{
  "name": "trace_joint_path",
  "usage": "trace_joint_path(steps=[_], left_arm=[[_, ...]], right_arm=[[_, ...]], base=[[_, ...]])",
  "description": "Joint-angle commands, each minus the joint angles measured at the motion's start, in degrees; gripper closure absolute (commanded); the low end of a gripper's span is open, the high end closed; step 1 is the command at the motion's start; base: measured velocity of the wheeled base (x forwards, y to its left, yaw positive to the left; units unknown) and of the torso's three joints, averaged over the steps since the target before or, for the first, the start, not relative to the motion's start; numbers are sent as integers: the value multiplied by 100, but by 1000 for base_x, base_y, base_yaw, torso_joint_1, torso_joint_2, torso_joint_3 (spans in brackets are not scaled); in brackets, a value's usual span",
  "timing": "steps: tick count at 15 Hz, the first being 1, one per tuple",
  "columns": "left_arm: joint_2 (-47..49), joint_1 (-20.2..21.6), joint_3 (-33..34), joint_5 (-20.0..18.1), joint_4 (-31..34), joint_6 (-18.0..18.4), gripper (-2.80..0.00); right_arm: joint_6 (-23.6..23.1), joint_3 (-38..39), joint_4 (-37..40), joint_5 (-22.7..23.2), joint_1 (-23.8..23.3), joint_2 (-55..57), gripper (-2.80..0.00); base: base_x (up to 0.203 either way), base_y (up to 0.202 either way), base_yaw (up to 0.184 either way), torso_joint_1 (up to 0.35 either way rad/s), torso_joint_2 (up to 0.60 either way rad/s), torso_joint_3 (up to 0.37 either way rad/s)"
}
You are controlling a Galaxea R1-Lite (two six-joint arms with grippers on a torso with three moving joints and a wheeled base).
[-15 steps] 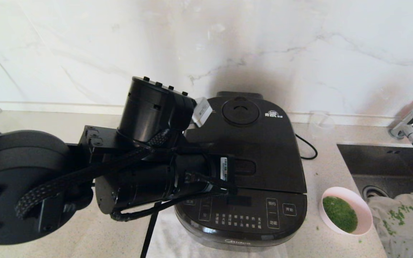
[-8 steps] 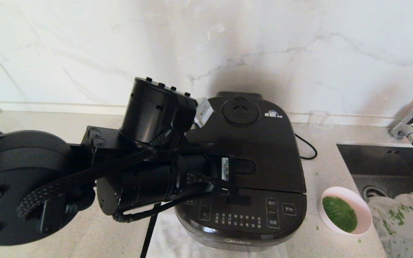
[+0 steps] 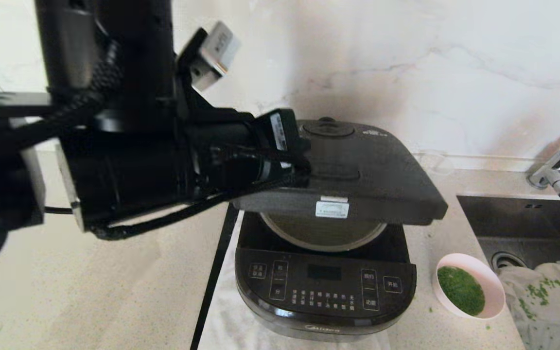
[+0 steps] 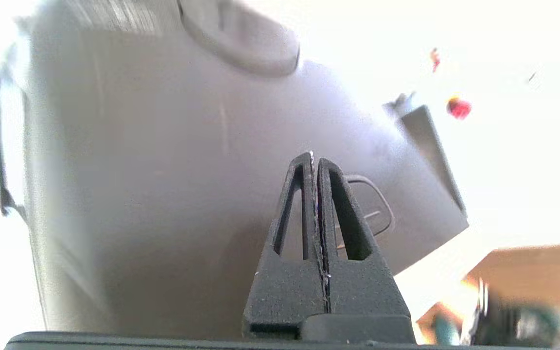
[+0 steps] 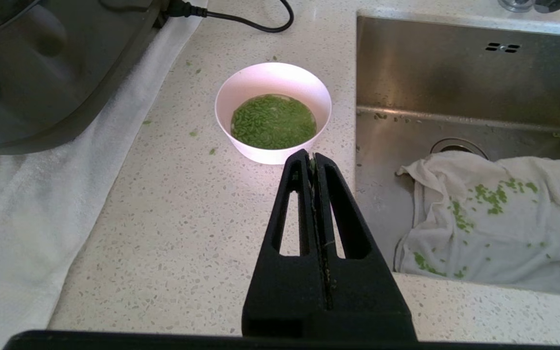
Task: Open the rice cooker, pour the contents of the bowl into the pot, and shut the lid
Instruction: Open the rice cooker
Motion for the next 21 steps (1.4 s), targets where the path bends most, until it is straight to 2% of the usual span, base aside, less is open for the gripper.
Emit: trace_joint_path(steps=[1, 5, 7, 9, 12, 13, 14, 16, 19, 21], left_arm=[[-420, 222, -338, 5, -84, -13, 0], [-1323, 494, -581, 5, -15, -21, 0], [-1815, 512, -402, -8, 310, -21, 0], [-2299, 514, 38, -49, 576, -26, 0], [-2826, 501, 1177, -199, 895, -21, 0], [-2890, 485, 1441, -422, 1308, -17, 0], [-2918, 475, 1641, -800, 1652, -20, 0], [-2889, 470, 1974, -1219, 1778, 0, 0], [-2296, 471, 1987, -1327, 1630, 39, 0], [-1727, 463, 1956, -1339, 945, 38, 0]], right_arm=[[2, 0, 2, 0, 4, -3, 0], [2, 0, 2, 0, 2, -3, 0], [2, 0, 2, 0, 5, -3, 0], [2, 0, 2, 0, -4, -3, 0], [2, 0, 2, 0, -4, -3, 0], [2, 0, 2, 0, 5, -3, 0], [2, 0, 2, 0, 4, -3, 0], [2, 0, 2, 0, -2, -3, 0], [2, 0, 2, 0, 26, -3, 0], [2, 0, 2, 0, 5, -3, 0]], base=[[0, 0, 0, 0, 0, 0], [0, 0, 0, 0, 0, 0], [0, 0, 0, 0, 0, 0], [0, 0, 0, 0, 0, 0], [0, 0, 0, 0, 0, 0], [0, 0, 0, 0, 0, 0], [0, 0, 0, 0, 0, 0], [0, 0, 0, 0, 0, 0], [0, 0, 0, 0, 0, 0], [0, 0, 0, 0, 0, 0]])
